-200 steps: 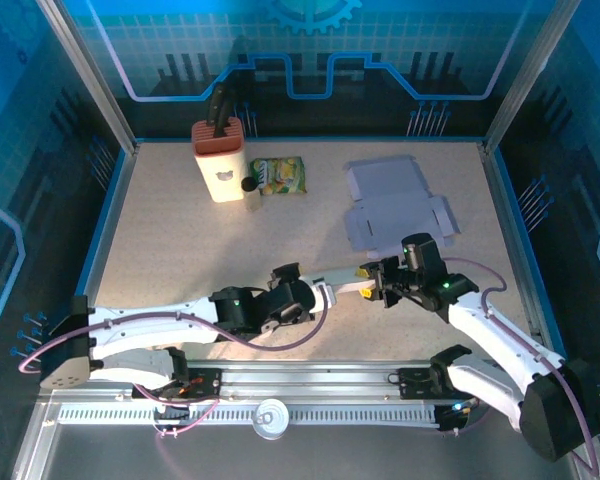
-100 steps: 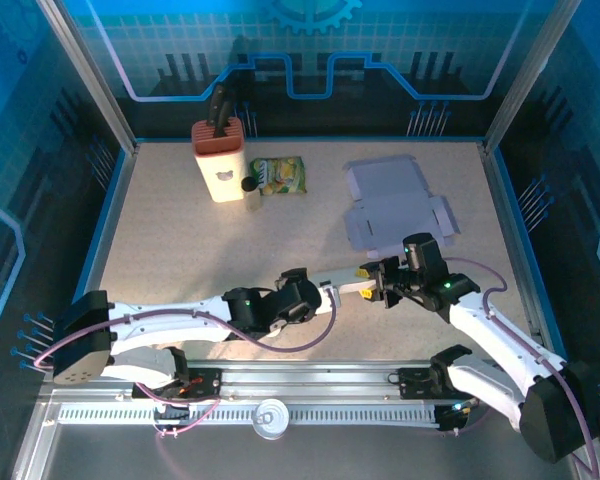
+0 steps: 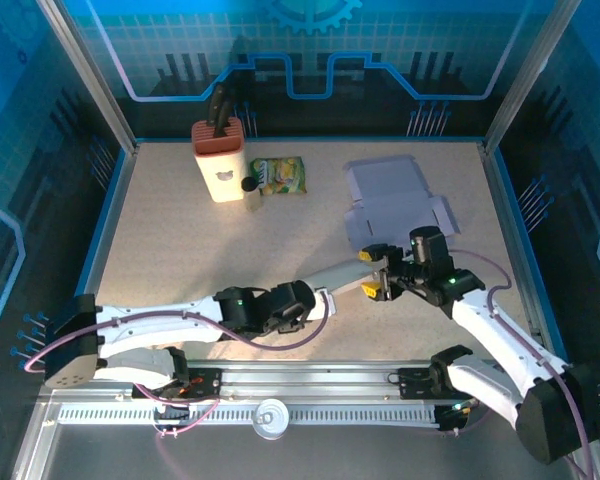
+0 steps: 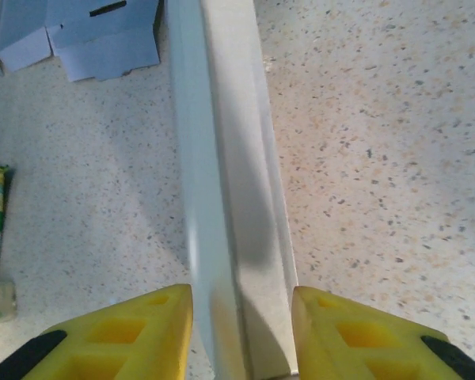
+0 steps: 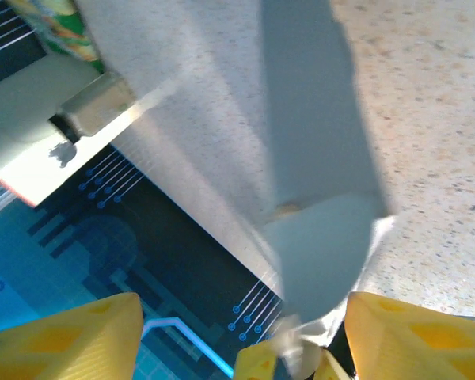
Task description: Fold the paper box
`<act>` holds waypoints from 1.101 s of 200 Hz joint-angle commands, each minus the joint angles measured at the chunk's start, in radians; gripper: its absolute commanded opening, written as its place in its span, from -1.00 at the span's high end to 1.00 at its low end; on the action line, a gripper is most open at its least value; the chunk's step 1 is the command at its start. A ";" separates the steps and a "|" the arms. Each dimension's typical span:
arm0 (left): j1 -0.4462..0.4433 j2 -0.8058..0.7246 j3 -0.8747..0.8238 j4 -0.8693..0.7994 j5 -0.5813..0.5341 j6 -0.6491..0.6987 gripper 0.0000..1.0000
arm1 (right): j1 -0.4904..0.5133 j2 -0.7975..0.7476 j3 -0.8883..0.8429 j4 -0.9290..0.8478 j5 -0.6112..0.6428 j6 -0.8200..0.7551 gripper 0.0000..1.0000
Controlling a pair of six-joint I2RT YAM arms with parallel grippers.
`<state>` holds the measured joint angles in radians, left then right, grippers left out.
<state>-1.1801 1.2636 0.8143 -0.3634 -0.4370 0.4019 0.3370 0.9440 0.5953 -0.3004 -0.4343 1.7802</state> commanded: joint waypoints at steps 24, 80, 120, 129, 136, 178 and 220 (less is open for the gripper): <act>0.039 -0.004 0.017 -0.062 0.110 -0.078 0.31 | -0.015 -0.005 0.053 -0.061 0.025 -0.131 -0.26; 0.038 -0.063 -0.008 -0.015 0.172 -0.276 -0.04 | -0.032 -0.080 0.033 -0.147 0.065 -0.245 -0.34; 0.137 -0.136 -0.033 -0.060 0.114 -0.785 -0.56 | -0.124 -0.030 0.135 -0.319 0.080 -0.676 -0.28; 0.179 -0.145 -0.053 -0.054 0.183 -0.915 -0.56 | -0.124 0.008 0.137 -0.334 0.070 -0.743 -0.22; 0.208 -0.158 -0.086 -0.006 0.250 -0.987 -0.54 | -0.121 0.022 0.115 -0.317 0.049 -0.758 -0.19; 0.334 -0.203 -0.147 0.103 0.375 -1.139 -0.53 | -0.082 0.035 0.003 -0.165 0.006 -0.694 0.01; 0.473 -0.141 -0.123 -0.011 0.426 -0.987 -0.60 | -0.085 0.173 0.160 -0.350 0.184 -1.050 -0.21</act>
<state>-0.7567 1.0882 0.6670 -0.3183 -0.0772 -0.6418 0.2443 1.0603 0.6533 -0.5556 -0.3695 0.9882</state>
